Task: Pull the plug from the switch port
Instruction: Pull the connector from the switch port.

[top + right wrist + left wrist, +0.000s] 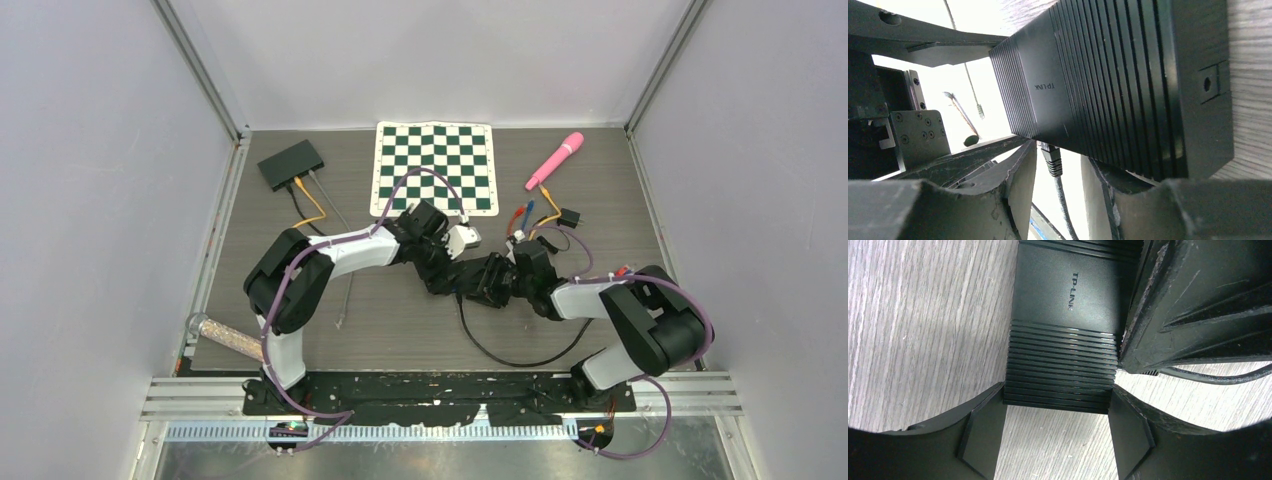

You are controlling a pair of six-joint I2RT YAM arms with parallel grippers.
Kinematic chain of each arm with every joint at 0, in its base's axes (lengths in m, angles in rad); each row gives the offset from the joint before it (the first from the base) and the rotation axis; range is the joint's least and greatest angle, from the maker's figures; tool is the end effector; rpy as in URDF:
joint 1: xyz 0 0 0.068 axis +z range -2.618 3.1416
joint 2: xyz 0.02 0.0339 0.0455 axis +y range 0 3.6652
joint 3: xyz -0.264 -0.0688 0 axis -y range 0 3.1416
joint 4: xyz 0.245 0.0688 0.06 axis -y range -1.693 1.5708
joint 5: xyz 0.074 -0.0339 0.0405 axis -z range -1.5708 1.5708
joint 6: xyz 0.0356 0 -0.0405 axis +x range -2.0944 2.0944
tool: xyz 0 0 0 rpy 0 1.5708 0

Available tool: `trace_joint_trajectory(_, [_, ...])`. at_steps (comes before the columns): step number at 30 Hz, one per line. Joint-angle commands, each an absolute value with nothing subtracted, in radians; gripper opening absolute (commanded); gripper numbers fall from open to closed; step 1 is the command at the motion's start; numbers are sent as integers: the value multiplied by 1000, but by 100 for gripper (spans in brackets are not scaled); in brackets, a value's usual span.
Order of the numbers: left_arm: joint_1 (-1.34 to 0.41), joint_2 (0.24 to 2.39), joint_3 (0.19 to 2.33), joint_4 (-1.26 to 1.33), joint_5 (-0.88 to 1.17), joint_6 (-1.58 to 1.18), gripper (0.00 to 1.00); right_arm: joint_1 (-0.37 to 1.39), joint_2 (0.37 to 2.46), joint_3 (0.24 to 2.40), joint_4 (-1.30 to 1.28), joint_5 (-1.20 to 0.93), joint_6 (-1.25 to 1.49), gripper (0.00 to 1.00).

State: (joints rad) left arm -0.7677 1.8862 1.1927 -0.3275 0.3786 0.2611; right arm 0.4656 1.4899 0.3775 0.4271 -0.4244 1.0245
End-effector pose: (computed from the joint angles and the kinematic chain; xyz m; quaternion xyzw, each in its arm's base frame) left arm 0.2676 -0.2766 0.1627 0.5095 0.7978 -0.2421 0.2127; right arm 0.2108 0.1223 0.1161 0.1569 0.8739 0.4238 0.1788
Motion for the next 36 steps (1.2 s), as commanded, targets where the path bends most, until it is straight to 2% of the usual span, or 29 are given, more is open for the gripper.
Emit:
trace_joint_trajectory(1, [-779,1898,1204,-359,482,227,45,471,1526,388,471,-384,1030,43])
trace_joint_trajectory(5, [-779,1902,1209,-364,480,222,45,474,1550,401,514,-404,1041,41])
trace_joint_trajectory(36, [-779,1906,1229,-387,448,230,44,494,1526,436,378,-372,966,40])
